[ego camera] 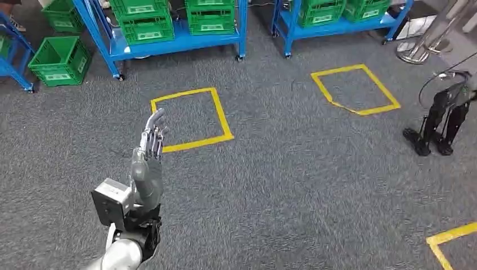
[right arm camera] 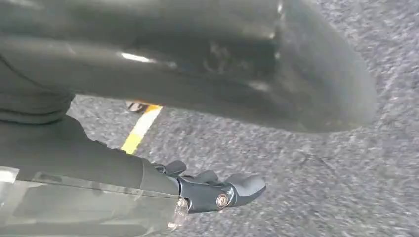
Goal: Take the parts from the cabinet and place them on the table.
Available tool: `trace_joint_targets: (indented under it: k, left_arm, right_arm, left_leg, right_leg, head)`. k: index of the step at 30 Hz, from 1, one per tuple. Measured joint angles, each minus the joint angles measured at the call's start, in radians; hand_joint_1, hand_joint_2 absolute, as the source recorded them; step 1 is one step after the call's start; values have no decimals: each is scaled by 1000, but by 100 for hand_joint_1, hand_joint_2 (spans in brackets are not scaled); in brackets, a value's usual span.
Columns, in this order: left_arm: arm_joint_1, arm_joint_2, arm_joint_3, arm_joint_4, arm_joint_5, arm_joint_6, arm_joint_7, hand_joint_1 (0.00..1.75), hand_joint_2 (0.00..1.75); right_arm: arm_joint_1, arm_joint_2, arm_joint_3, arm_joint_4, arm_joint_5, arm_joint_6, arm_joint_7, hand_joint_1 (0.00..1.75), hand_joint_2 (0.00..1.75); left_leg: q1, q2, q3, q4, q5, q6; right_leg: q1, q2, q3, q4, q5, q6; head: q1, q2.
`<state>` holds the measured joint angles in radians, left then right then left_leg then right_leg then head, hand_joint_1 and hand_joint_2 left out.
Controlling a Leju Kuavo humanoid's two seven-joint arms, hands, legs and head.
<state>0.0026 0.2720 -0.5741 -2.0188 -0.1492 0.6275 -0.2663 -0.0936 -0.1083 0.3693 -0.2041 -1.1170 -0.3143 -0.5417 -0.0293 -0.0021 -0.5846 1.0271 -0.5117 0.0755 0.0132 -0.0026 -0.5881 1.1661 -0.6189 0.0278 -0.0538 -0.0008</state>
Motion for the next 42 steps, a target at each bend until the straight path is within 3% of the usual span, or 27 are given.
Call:
trace_joint_targets:
  k: [2, 3, 4, 7, 9, 10, 13, 15, 17, 19, 20, 21, 22, 23, 24, 27, 28, 29, 30, 32, 33, 34, 35, 37, 38, 39, 42]
  left_arm:
    - [4, 1, 0, 0, 0, 0, 0, 0, 0]
    - [6, 1, -1, 0, 0, 0, 0, 0, 0]
    - [7, 1, -1, 0, 0, 0, 0, 0, 0]
    - [6, 1, -2, 0, 0, 0, 0, 0, 0]
    - [5, 1, -2, 0, -1, 0, 0, 0, 0]
    - [5, 1, -2, 0, -1, 0, 1, 0, 0]
    - [5, 1, -2, 0, -1, 0, 1, 0, 0]
    - [3, 1, -2, 0, -1, 0, 1, 0, 0]
    - [4, 1, -2, 1, -1, 0, 2, 0, 0]
    - [4, 1, -2, 2, 3, -2, 2, 0, 0]
    - [4, 1, -2, 5, 12, -2, 2, 0, 0]
    - [4, 1, -2, 6, 21, -2, 0, 0, 0]
    - [5, 1, -2, 8, 26, -2, -1, 0, 0]
    - [6, 1, -2, 10, 28, -3, -4, 0, 0]
    - [4, 1, -2, 14, 33, -3, -3, 0, 0]
    - [0, 2, -1, 13, 34, -3, -6, 0, 0]
    - [-3, 0, -1, 13, 34, -3, -9, 0, 0]
    - [-3, 0, -1, 12, 35, -3, -15, 0, 0]
    - [-4, 0, -1, 11, 38, -3, -18, 0, 0]
    - [-4, 0, -1, 12, 42, -3, -23, 0, 0]
    - [-3, 0, -1, 12, 42, -3, -23, 0, 0]
    - [-3, 0, -1, 12, 45, -3, -24, 0, 0]
    - [-3, 0, -1, 12, 45, -3, -24, 0, 0]
    - [-4, 0, -1, 12, 45, -3, -26, 0, 0]
    - [-5, -1, -1, 13, 47, -4, -28, 0, 0]
    - [-8, -1, -1, 15, 50, -4, -29, 0, 0]
    - [-5, -2, -1, 17, 52, -5, -34, 0, 0]
  right_arm:
    - [2, 1, 0, 0, 0, 2, 0, 0, 0]
    - [4, 2, 0, 0, 0, 3, 0, 0, 0]
    - [5, 3, 0, 0, 1, 3, 0, 0, 0]
    - [5, 1, 0, 0, 4, 3, -1, 0, 0]
    - [3, 0, 1, 0, 5, 5, -1, 0, 0]
    - [1, 0, 1, 0, 5, 5, -1, 0, 0]
    - [6, 0, 1, 1, 6, 5, -1, 0, 0]
    - [0, 0, 1, 1, 7, 5, -1, 0, 0]
    - [0, 1, 2, 1, 8, 5, 0, 0, 0]
    - [4, 1, 2, 1, 11, 5, 3, 0, 0]
    - [3, 0, 3, 1, 18, 4, 10, 0, 0]
    - [2, 1, 6, 1, 22, 3, 13, 0, 0]
    - [1, 1, 6, 1, 28, 3, 18, 0, 0]
    - [1, -1, 6, 2, 28, 2, 19, 0, 0]
    - [0, 0, 8, 2, 29, 1, 19, 0, 0]
    - [-17, 3, 16, 1, 30, 0, 21, 0, 0]
    - [-22, 4, 17, -1, 31, 0, 21, 0, 0]
    - [-24, 5, 18, -2, 35, 0, 21, 0, 0]
    - [-27, 5, 21, -3, 37, 0, 21, 0, 0]
    - [-28, 3, 23, -3, 38, 1, 26, 0, 0]
    - [-27, 3, 24, -4, 38, 1, 29, 0, 0]
    - [-22, 3, 24, -4, 38, 0, 31, 0, 0]
    - [-19, 2, 25, -4, 38, 0, 31, 0, 0]
    - [-15, -1, 26, -4, 39, 1, 31, 0, 0]
    - [-12, -6, 26, -4, 39, 1, 31, 0, 0]
    - [-7, -10, 26, -4, 39, 4, 32, 0, 0]
    - [-13, -16, 26, -4, 39, 8, 34, 0, 0]
  left_leg:
    - [0, -1, 8, 1, -9, -2]
    - [0, -2, 14, 1, -13, -4]
    - [0, -3, 24, 1, -20, -6]
    - [-1, -1, 62, 0, -45, -15]
    - [2, -1, 63, -4, -51, -25]
    - [3, -1, 66, -10, -57, -33]
    - [1, -1, 79, 31, -48, -51]
    - [11, -2, 8, 150, -53, -60]
    - [23, -2, -85, 251, -117, -78]
    - [33, -1, -130, 248, -159, -87]
    - [39, 0, -130, 207, -148, -90]
    - [42, 1, -122, 146, -103, -94]
    - [46, 3, -116, 80, -13, -98]
    - [50, 9, -126, 41, 99, -99]
    - [44, 15, -128, 56, 66, -87]
    - [28, 5, -124, 69, 58, -58]
    - [34, 3, -114, 61, 53, -52]
    - [33, 3, -105, 57, 48, -45]
    - [33, 3, -98, 54, 43, -39]
    - [31, -2, -90, 53, 33, -36]
    - [30, -9, -85, 53, 27, -35]
    - [28, -19, -76, 52, 22, -35]
    - [28, -29, -67, 52, 17, -36]
    - [28, -52, -55, 51, 11, -40]
    - [35, -63, -55, 49, 12, -41]
    - [35, -82, -58, 46, 15, -48]
    - [48, -123, -60, 28, 30, -72]
  right_leg:
    - [-7, 0, -90, 139, -56, 5]
    - [-8, 0, -109, 155, -49, 4]
    - [-8, 0, -106, 127, -15, 2]
    - [-2, 0, -19, -109, 146, -20]
    - [6, 0, -8, -135, 73, -29]
    - [7, 0, -4, -143, 100, -37]
    - [-2, -1, 48, -177, 106, -47]
    - [-4, 1, 76, -196, 100, -53]
    - [-6, 3, 99, -205, 83, -52]
    - [-11, 4, 131, -209, 63, -45]
    - [-14, 5, 151, -210, 52, -41]
    - [-20, 8, 174, -206, 33, -35]
    - [-23, 9, 193, -201, 12, -27]
    - [-23, 9, 205, -190, -8, -22]
    - [-23, 16, 204, -180, -24, -14]
    - [-37, 10, 218, -193, -46, 10]
    - [-40, 5, 222, -191, -58, 15]
    - [-39, 4, 209, -159, -71, 15]
    - [-38, 4, 167, -88, -100, 18]
    - [-38, 5, 58, 74, -151, 21]
    - [-38, 5, 9, 129, -152, 20]
    - [-37, 5, -19, 134, -120, 16]
    - [-32, 7, -22, 97, -67, 10]
    - [-20, 29, 9, -60, 62, -9]
    - [-19, 82, 26, -106, 72, -21]
    - [-19, 87, 29, -119, 74, -27]
    - [-9, 52, 48, -149, 72, -37]
  head:
    - [1, 0]
    - [0, 0]
    - [1, 0]
    - [1, 0]
    - [4, 0]
    - [0, 0]
    - [0, 0]
    - [-6, 0]
    - [-7, 0]
    - [-6, 0]
    - [-7, 0]
    - [-6, 0]
    - [-10, 0]
    - [-15, 0]
    - [-10, 0]
    - [-7, 0]
    - [-12, 0]
    - [-2, 0]
    - [-1, 0]
    - [-1, 0]
    - [-1, 0]
    - [-2, 0]
    - [-1, 0]
    - [-1, 0]
    - [-3, 0]
    - [-5, 0]
    - [1, 0]
